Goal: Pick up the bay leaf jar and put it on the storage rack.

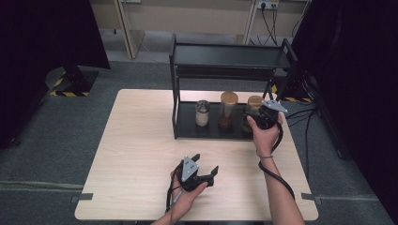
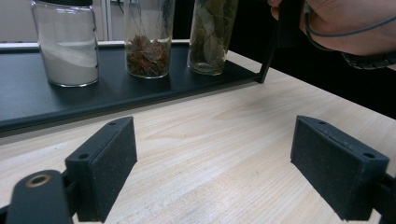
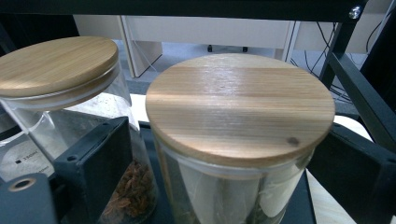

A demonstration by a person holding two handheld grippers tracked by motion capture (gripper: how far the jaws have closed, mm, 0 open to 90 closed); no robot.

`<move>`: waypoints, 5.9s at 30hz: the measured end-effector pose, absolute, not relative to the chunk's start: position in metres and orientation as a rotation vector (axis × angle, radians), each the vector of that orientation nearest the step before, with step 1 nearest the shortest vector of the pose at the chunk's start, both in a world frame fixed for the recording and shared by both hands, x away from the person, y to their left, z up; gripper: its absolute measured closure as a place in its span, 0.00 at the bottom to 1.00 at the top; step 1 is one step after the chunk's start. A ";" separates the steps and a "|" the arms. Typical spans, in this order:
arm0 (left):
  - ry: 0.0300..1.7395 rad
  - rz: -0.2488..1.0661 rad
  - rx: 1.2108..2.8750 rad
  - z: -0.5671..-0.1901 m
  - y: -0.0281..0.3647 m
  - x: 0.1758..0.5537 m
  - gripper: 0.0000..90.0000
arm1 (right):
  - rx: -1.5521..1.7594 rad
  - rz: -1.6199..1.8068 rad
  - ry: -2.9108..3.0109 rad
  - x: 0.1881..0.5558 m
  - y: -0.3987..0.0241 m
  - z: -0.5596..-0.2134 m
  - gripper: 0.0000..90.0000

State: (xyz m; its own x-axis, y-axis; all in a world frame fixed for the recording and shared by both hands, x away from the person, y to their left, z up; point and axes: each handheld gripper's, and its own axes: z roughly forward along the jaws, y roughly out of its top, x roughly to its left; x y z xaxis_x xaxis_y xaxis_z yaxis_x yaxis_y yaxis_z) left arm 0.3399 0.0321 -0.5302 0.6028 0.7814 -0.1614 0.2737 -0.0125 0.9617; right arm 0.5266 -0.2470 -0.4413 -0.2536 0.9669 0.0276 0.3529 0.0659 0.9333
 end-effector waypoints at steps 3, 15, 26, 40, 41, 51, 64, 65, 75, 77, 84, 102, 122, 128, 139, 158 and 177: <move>0.907 0.506 1.582 -0.530 0.032 0.340 0.16 | 1.330 1.190 1.692 0.525 -0.247 -0.441 0.09; 0.908 0.506 1.582 -0.530 0.032 0.340 0.16 | 1.348 1.210 1.687 0.515 -0.248 -0.440 0.05; 0.908 0.505 1.581 -0.530 0.032 0.340 0.16 | 1.347 1.219 1.692 0.507 -0.247 -0.439 0.04; 0.908 0.505 1.582 -0.530 0.032 0.340 0.16 | 1.345 1.234 1.706 0.493 -0.248 -0.435 0.03; 0.909 0.504 1.582 -0.530 0.032 0.340 0.16 | 1.346 1.234 1.708 0.493 -0.248 -0.435 0.03; 0.909 0.504 1.582 -0.530 0.032 0.339 0.16 | 1.347 1.239 1.724 0.484 -0.248 -0.437 0.03; 0.908 0.503 1.584 -0.530 0.031 0.339 0.16 | 1.335 1.256 1.741 0.473 -0.249 -0.440 0.03; 0.908 0.503 1.583 -0.530 0.031 0.339 0.16 | 1.334 1.256 1.743 0.472 -0.250 -0.440 0.03; 0.910 0.502 1.582 -0.530 0.032 0.339 0.16 | 1.335 1.265 1.754 0.464 -0.252 -0.445 0.03; 0.910 0.501 1.582 -0.530 0.032 0.339 0.16 | 1.337 1.267 1.758 0.462 -0.252 -0.447 0.03; 0.910 0.501 1.582 -0.530 0.032 0.339 0.16 | 1.341 1.267 1.771 0.456 -0.255 -0.452 0.03; 0.910 0.503 1.581 -0.530 0.031 0.339 0.16 | 1.353 1.275 1.796 0.439 -0.261 -0.466 0.03; 0.910 0.505 1.579 -0.530 0.031 0.339 0.16 | 1.363 1.273 1.824 0.423 -0.267 -0.480 0.03; 0.912 0.503 1.578 -0.530 0.032 0.339 0.16 | 1.364 1.269 1.828 0.419 -0.269 -0.482 0.03; 0.912 0.503 1.578 -0.530 0.032 0.339 0.16 | 1.368 1.254 1.836 0.411 -0.275 -0.488 0.03; 0.915 0.503 1.575 -0.530 0.032 0.339 0.16 | 1.375 1.241 1.849 0.399 -0.286 -0.497 0.03; 0.916 0.504 1.575 -0.530 0.032 0.339 0.16 | 1.390 1.228 1.855 0.390 -0.295 -0.507 0.03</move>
State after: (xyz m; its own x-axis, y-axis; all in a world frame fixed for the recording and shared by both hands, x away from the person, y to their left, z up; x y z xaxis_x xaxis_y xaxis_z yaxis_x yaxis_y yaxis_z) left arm 0.3391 0.0318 -0.5302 0.5984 0.7834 -0.1681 0.2775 -0.0059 0.9607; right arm 0.3902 -0.2947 -0.5072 -0.3440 0.9321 0.1132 0.4680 0.0657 0.8813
